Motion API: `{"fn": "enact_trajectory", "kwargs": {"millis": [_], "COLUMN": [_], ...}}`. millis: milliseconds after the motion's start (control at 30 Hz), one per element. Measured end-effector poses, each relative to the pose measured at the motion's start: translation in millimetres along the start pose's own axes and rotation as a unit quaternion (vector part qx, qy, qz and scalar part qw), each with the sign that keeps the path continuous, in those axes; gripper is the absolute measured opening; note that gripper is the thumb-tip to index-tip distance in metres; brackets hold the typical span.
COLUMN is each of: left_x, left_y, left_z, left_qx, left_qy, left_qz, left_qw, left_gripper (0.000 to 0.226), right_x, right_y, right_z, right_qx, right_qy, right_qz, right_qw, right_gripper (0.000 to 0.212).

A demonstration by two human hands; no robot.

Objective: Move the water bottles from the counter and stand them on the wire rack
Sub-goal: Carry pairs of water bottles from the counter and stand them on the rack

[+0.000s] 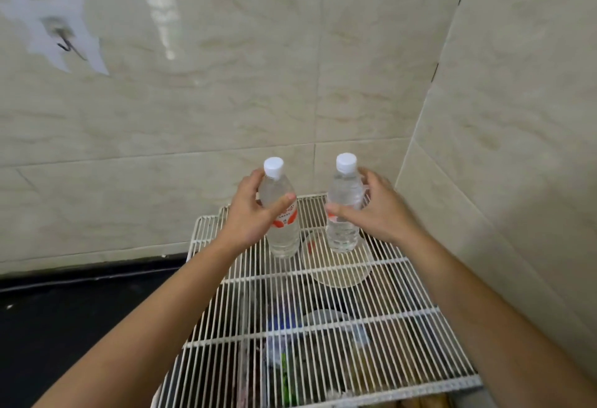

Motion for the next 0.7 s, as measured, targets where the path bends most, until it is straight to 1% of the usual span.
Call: {"fn": "enact_trajectory", "kwargs": {"millis": [33,67,100,167,233,333,433,467,533,600,633,700], "left_x": [-1.7,-2.8,-2.7,-0.4,4.2,12.7,25.0,28.7,31.7,29.3,26.3,19.2], "left_y": [0.1,-0.7,-2.2,-4.3,-11.7,-34.0,-53.6,-55.7,-57.1,-57.9,-58.8,-59.6], "left_z": [1.6,1.3,-0.1,-2.1,-3.8,-11.6,-25.6,-30.0,-37.5,-41.1,-41.6,-41.1], "left_qx": [-0.010,-0.018,-0.024,-0.023,-0.014,-0.041,-0.059,-0.059,-0.052,-0.056,-0.056,-0.046], "left_qy": [0.002,0.000,-0.005,-0.018,-0.034,-0.072,-0.087,-0.082,-0.064,-0.045,-0.039,-0.041], "left_qz": [-0.006,-0.011,-0.014,-0.022,-0.019,0.005,0.023,0.028,0.032,0.036,0.038,0.040], "left_qw": [1.000,1.000,1.000,0.999,0.999,0.997,0.994,0.994,0.996,0.997,0.997,0.997], "left_gripper": [0.080,0.079,0.079,0.079,0.080,0.088,0.081,0.081,0.082,0.079,0.077,0.073], "right_x": [0.9,0.8,-0.8,-3.3,-2.5,6.5,12.9,13.9,15.3,15.7,13.1,6.3], "right_y": [-8.0,-14.5,-17.5,-16.3,-4.9,19.6,39.6,43.3,45.6,47.5,50.6,50.2], "right_z": [-3.7,-6.9,-9.7,-9.5,-4.5,-3.1,-9.4,-11.3,-14.1,-17.1,-18.0,-15.7], "right_qx": [0.047,0.077,0.083,0.027,-0.070,-0.161,-0.240,-0.257,-0.236,-0.189,-0.174,-0.147], "right_qy": [0.032,0.059,0.081,0.122,0.156,0.160,0.197,0.220,0.262,0.264,0.249,0.188], "right_qz": [-0.003,-0.007,-0.012,-0.032,-0.034,-0.028,-0.035,-0.044,-0.063,-0.086,-0.096,-0.107], "right_qw": [0.998,0.995,0.993,0.992,0.985,0.974,0.950,0.940,0.934,0.942,0.948,0.965], "right_gripper": [0.110,0.103,0.095,0.087,0.089,0.090,0.092,0.095,0.102,0.105,0.105,0.100]}}
Point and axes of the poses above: each hand's wrist, its own x-axis away from the middle knuckle, its own z-axis out of the back of the hand, y = z × x, the point moved 4 cm from there along -x, towards the middle knuckle, and after that the axes turned 13 degrees about -x, right-handed, at the moved point
